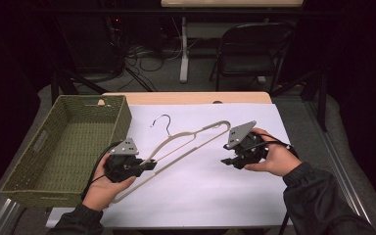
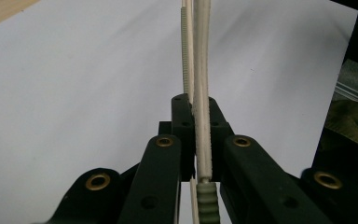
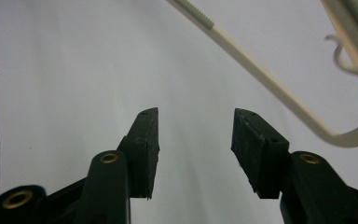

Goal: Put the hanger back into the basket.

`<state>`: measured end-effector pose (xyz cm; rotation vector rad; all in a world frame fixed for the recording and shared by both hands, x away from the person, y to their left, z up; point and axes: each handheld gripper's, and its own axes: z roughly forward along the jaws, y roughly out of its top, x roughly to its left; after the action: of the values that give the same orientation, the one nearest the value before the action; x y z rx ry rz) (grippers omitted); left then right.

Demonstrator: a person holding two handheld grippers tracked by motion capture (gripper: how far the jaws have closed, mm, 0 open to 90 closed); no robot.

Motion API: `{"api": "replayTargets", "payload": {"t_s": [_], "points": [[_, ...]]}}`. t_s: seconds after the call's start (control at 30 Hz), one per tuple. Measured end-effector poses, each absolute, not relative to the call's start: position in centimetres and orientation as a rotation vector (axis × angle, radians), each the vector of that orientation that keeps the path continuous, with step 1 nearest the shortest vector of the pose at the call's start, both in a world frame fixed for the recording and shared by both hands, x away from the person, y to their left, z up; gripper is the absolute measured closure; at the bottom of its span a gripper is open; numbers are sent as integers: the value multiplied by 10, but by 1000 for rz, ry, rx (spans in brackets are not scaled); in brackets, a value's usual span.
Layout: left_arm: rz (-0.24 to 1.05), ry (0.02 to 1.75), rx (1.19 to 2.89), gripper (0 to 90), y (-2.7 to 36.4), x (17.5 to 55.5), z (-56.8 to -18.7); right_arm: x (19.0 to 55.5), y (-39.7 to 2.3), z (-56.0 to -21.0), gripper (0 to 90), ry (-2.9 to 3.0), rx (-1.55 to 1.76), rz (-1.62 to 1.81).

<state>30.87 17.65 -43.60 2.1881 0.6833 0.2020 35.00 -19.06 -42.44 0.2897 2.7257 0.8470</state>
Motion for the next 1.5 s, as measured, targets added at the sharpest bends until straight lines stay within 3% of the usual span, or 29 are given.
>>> {"api": "replayTargets", "payload": {"t_s": [0.53, 0.9, 1.2, 1.5], "points": [[363, 725, 2152, 876, 223, 310, -381, 353, -192, -429, 469, 2724, 296, 840], [520, 871, 2110, 876, 305, 317, -357, 355, -188, -432, 458, 2723, 299, 835], [556, 1008, 2082, 876, 377, 320, -364, 357, -185, -434, 456, 2726, 302, 827], [545, 1102, 2058, 876, 422, 328, -390, 358, -181, -435, 456, 2734, 292, 815]]}}
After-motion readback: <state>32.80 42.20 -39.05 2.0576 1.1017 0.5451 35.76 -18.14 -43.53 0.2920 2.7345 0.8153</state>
